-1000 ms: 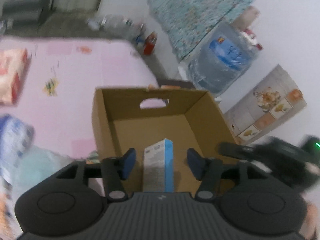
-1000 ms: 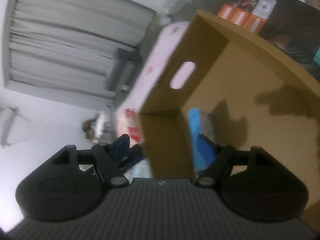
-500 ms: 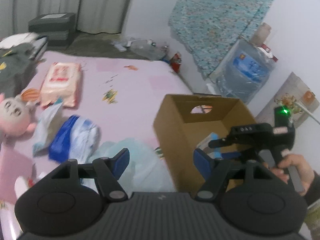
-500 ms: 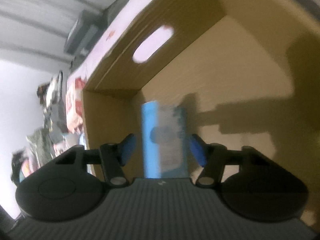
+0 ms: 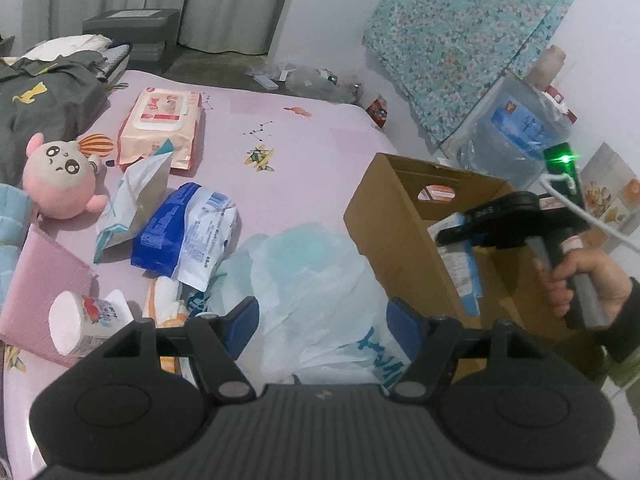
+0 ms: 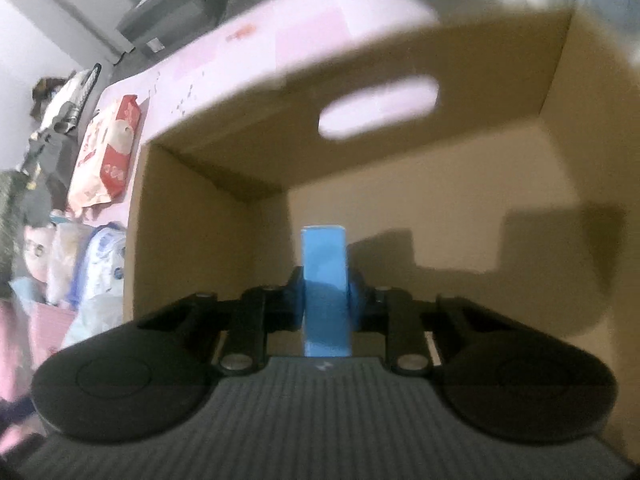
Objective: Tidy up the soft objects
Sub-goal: 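Lower the mask box into the cardboard box and open the right gripper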
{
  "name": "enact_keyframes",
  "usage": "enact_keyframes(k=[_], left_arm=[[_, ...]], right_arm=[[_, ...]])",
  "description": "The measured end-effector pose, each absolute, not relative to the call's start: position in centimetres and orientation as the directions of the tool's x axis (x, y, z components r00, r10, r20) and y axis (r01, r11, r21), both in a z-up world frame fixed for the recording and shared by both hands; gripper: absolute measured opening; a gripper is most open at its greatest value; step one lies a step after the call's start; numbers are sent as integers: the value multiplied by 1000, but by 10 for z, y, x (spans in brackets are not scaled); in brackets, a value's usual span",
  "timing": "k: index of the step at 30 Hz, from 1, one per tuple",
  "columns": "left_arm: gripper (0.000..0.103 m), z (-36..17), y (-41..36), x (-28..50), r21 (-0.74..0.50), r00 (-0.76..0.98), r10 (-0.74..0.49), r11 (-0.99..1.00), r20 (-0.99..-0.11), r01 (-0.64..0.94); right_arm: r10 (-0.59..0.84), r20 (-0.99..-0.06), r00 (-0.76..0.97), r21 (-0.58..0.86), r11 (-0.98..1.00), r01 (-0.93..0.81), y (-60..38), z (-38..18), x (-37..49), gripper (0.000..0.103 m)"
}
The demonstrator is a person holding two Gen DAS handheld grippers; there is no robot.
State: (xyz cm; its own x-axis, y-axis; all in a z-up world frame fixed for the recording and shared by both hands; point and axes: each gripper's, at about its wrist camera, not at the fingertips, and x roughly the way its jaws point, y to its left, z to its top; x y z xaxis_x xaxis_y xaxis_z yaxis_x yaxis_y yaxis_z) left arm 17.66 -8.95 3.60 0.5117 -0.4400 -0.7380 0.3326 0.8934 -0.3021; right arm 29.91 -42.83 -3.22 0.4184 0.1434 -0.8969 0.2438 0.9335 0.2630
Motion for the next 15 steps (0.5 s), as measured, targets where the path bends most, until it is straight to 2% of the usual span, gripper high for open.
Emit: enact_keyframes(k=[7,12,14,15], left_arm=[[72,37,-86,175,-296,529,-439,894,-726,336],[72,36,-83,174,-297,531,-434,897,-728,327],[72,36,-81,173,-298,533,-433,898,-727,323],[72,36,-81,173,-299,535,-433,898,-725,322]], right_arm=[[22,-904,426,123,970,211,-439,-9,292,19],[-162,-879,448,-83,978,192,-439,11,298,20],[-167,-885,434,-74,972,224,-442,12,303,23],[-121,-892,435,-13,970,242,-445,12,304,28]])
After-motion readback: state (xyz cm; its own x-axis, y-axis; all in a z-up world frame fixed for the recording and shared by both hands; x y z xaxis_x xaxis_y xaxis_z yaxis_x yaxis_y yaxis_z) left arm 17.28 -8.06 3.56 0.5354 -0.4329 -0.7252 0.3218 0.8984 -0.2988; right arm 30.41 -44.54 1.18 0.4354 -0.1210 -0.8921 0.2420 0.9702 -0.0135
